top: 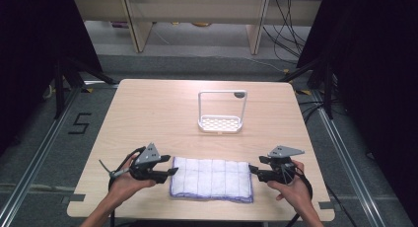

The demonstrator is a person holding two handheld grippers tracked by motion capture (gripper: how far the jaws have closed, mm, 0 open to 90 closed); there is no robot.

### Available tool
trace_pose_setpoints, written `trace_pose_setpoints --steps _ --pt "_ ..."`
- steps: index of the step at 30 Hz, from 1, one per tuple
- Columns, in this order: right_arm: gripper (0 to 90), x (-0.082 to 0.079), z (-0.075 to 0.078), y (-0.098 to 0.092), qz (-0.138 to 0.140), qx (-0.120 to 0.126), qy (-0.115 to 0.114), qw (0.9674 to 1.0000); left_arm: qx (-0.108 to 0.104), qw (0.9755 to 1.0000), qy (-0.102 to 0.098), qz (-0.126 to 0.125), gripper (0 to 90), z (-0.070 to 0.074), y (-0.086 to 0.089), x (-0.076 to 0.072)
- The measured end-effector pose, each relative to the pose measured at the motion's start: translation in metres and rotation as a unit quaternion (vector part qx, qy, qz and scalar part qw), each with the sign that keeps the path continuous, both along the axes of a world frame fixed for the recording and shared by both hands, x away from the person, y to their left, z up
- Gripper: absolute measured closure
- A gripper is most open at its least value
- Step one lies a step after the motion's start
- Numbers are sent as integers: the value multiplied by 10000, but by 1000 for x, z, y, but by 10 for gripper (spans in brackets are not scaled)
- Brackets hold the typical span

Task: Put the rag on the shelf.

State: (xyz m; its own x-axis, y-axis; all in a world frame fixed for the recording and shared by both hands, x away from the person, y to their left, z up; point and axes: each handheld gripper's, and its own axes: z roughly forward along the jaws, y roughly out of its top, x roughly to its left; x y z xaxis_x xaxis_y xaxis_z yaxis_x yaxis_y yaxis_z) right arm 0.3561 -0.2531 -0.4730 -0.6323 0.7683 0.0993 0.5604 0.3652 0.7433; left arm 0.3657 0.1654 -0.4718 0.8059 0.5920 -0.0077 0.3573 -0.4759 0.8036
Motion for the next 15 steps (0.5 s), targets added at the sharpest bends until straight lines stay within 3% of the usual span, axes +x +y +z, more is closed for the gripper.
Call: trace_pose_setpoints --steps 1,3,5,9,11,12,14,15 --pt "438 4 -2 3 -135 -61 152 9998 30 10000 39 63 459 -1 0 6" --pt "439 13 -6 4 -13 -278 27 9996 69 9998 126 101 461 -5 0 16" --pt "442 15 -5 6 -50 -275 150 9995 112 9997 185 147 460 -10 -1 25" --pt "448 18 -6 7 -17 -281 104 9996 188 9992 336 134 456 -17 -2 35" --pt "463 18 -8 11 -32 -353 252 9991 235 9986 454 113 456 -22 -5 41" --pt "465 19 -9 12 40 -389 159 9991 276 9985 466 105 455 -23 -5 43" --pt "466 19 -9 16 39 -440 208 9988 322 9981 497 172 434 -27 -7 45" --pt "466 21 -10 17 111 -459 83 9989 332 9979 523 167 428 -28 -7 46"
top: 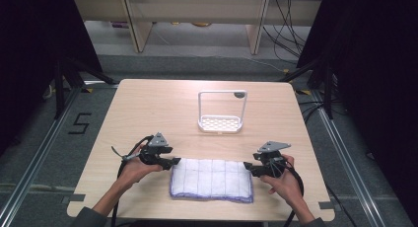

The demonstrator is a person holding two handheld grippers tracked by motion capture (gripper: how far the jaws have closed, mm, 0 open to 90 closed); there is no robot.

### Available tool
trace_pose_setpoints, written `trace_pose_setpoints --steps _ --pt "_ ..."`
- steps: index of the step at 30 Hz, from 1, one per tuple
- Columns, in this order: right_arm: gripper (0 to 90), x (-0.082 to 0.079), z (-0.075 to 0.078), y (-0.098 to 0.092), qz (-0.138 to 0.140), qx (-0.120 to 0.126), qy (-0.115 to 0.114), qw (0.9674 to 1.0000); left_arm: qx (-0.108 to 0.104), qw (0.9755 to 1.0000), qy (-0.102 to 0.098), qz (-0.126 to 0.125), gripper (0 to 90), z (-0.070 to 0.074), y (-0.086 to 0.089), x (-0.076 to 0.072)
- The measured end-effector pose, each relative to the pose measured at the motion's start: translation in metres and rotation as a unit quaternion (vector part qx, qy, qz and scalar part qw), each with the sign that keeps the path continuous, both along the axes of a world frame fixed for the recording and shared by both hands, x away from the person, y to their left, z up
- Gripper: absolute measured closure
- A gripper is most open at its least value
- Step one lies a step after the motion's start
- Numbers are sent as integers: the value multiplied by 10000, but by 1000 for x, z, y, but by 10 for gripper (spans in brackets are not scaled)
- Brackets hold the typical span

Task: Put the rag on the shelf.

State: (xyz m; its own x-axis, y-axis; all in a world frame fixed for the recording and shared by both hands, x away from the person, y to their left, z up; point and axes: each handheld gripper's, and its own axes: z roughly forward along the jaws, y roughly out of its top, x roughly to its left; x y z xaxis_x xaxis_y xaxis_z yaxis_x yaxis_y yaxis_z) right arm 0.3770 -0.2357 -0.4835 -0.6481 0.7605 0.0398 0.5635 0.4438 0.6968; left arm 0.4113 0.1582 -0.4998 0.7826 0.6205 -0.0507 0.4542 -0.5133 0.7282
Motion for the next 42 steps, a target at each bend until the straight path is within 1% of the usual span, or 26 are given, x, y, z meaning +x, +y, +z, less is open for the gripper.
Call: trace_pose_setpoints --steps 1,3,4,7,9,10,13,14,16,17,18,19,20,23,26,28,29,30,31,32,33,34,37,38,40,42 --pt "466 -1 0 3 -29 -31 137 9999 0 10000 0 0 430 0 0 0" --pt "483 0 -2 7 20 -122 147 9998 50 9999 -60 -82 452 -2 -2 -1" --pt "494 -1 -5 10 6 -111 68 9999 65 9999 -59 -131 469 -2 -2 -2" --pt "497 -1 -7 12 53 -141 146 9998 106 9998 -14 -170 477 -4 -5 -2" --pt "513 -1 -9 15 38 -43 231 9997 234 9993 -60 -303 524 -6 -5 -3" --pt "537 0 -9 14 96 -170 230 9995 250 9991 -40 -342 557 -8 -6 -4" --pt "570 0 -10 15 163 -197 251 9994 329 9986 -10 -420 606 -9 -8 -5" --pt "619 -1 -10 16 180 -231 338 9990 405 9980 -59 -479 672 -8 -10 -7" --pt "682 -1 -13 18 185 -212 280 9992 426 9978 -92 -491 738 -8 -11 -9" --pt "723 0 -13 17 316 -309 237 9987 511 9969 -162 -577 759 -7 -13 -10" --pt "756 -1 -13 18 290 -252 311 9988 524 9969 -164 -557 782 -7 -13 -12" --pt "782 0 -13 18 392 -364 265 9982 517 9968 -185 -589 799 -7 -13 -13" --pt "805 0 -14 18 387 -309 253 9985 569 9963 -228 -605 816 -6 -12 -13" --pt "839 3 -13 19 520 -446 259 9973 605 9958 -261 -638 837 -6 -11 -16" --pt "846 8 -14 22 539 -432 188 9974 605 9961 -295 -577 843 -6 -10 -24" --pt "848 19 -13 27 613 -485 185 9968 680 9950 -361 -635 843 -6 -6 -34" --pt "848 23 -11 29 642 -484 286 9964 680 9948 -397 -646 844 -6 -5 -39" --pt "848 23 -11 29 642 -484 286 9964 680 9948 -397 -646 844 -6 -5 -39" --pt "849 29 -13 32 673 -463 153 9965 653 9952 -374 -627 844 -6 -2 -44" --pt "851 37 -9 37 719 -535 236 9957 648 9947 -424 -670 844 -6 0 -50" --pt "852 41 -10 39 718 -541 140 9959 670 9946 -430 -673 845 -5 1 -54" --pt "852 45 -10 42 722 -469 136 9962 589 9953 -402 -659 845 -5 2 -59" --pt "853 60 -8 47 859 -488 160 9950 559 9945 -492 -737 845 -3 2 -73" --pt "853 63 -9 51 831 -403 182 9956 539 9946 -477 -746 845 -2 1 -79" --pt "853 68 -10 53 877 -436 158 9951 527 9944 -488 -771 845 -1 0 -82" --pt "854 78 -9 62 1025 -450 170 9936 504 9920 -498 -1045 844 -1 -7 -97"
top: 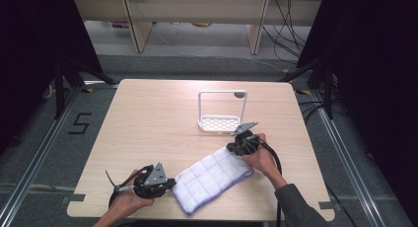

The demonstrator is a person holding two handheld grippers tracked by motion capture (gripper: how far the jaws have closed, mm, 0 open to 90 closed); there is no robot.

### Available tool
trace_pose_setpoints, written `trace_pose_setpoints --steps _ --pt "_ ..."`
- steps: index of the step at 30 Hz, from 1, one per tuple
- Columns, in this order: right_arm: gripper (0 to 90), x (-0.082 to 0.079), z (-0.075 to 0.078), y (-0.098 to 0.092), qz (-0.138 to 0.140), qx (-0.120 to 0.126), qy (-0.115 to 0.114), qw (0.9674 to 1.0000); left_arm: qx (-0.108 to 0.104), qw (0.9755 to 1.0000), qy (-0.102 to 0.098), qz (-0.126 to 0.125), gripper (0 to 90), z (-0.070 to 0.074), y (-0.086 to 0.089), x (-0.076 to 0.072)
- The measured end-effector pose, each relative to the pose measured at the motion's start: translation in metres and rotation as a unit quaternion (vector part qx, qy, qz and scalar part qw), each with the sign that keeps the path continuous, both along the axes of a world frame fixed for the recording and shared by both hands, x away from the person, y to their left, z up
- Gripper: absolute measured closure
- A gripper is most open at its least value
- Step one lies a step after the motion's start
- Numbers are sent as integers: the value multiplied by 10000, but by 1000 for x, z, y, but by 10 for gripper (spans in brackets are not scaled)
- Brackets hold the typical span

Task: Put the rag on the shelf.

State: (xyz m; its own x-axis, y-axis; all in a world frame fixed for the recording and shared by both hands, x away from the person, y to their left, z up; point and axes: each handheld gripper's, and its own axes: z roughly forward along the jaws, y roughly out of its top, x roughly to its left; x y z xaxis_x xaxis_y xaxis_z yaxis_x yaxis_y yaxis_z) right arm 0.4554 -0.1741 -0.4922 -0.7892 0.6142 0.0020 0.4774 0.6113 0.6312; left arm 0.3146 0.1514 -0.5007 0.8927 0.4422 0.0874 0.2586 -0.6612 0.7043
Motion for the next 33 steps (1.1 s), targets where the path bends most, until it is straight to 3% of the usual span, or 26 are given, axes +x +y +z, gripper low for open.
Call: trace_pose_setpoints --steps 8,12,13,14,20,21,28,30,32,33 --pt "852 23 3 26 410 -180 -24 9990 -131 9995 6 -277 838 2 -21 -25" --pt "852 34 2 36 554 -84 -20 9984 -354 9987 99 -344 833 -2 -32 -32" --pt "852 36 2 38 601 -73 20 9982 -307 9988 75 -366 831 -2 -33 -32" --pt "852 37 1 41 567 -40 45 9984 -413 9985 107 -353 830 -3 -37 -34" --pt "852 43 0 56 660 -120 74 9977 -332 9982 67 -490 822 -2 -50 -37" --pt "852 44 0 60 692 -167 48 9975 -391 9983 91 -428 821 -3 -53 -38" --pt "845 49 2 76 762 -266 107 9967 -450 9967 69 -673 793 -4 -74 -39" --pt "829 49 2 79 735 -280 40 9969 -558 9959 145 -696 779 -5 -85 -41" --pt "798 50 2 80 750 -309 42 9967 -592 9955 147 -730 701 -5 -87 -40" --pt "742 50 2 82 654 -310 -21 9974 -642 9952 227 -698 701 -3 -89 -40"
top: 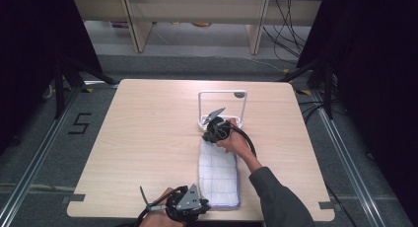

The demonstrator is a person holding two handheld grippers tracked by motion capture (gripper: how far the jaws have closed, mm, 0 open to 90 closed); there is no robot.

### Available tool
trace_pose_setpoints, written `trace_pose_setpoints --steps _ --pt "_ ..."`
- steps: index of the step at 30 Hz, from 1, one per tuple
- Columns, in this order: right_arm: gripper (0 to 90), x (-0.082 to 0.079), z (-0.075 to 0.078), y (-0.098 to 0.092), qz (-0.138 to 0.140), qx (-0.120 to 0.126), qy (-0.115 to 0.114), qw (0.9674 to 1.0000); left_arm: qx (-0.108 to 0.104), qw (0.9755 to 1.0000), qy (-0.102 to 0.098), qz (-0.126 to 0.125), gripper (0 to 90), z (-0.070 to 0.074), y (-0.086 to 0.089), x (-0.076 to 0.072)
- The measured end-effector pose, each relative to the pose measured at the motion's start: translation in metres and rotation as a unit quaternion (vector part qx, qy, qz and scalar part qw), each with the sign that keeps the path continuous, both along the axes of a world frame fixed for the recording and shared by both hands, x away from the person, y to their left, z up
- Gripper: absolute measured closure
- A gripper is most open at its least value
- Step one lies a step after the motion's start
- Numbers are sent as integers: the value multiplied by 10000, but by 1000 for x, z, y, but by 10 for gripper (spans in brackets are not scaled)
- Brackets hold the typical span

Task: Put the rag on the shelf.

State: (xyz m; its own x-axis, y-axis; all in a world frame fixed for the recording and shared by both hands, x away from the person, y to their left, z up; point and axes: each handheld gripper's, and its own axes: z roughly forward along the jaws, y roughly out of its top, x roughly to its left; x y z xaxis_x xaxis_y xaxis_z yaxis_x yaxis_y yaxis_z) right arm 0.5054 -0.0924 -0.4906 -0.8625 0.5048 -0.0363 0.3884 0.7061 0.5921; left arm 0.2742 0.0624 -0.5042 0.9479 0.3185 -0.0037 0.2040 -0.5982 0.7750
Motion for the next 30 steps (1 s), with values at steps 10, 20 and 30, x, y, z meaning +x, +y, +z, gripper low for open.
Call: trace_pose_setpoints --steps 10,20,30 --pt "478 -24 37 -48 -637 964 -11 9933 -718 9954 257 586 375 26 27 24" --pt "468 -41 34 -100 -1497 719 106 9861 -610 9859 162 1548 372 29 39 100" --pt "445 -42 23 -110 -1653 727 205 9833 -440 9793 273 1956 364 18 43 133"
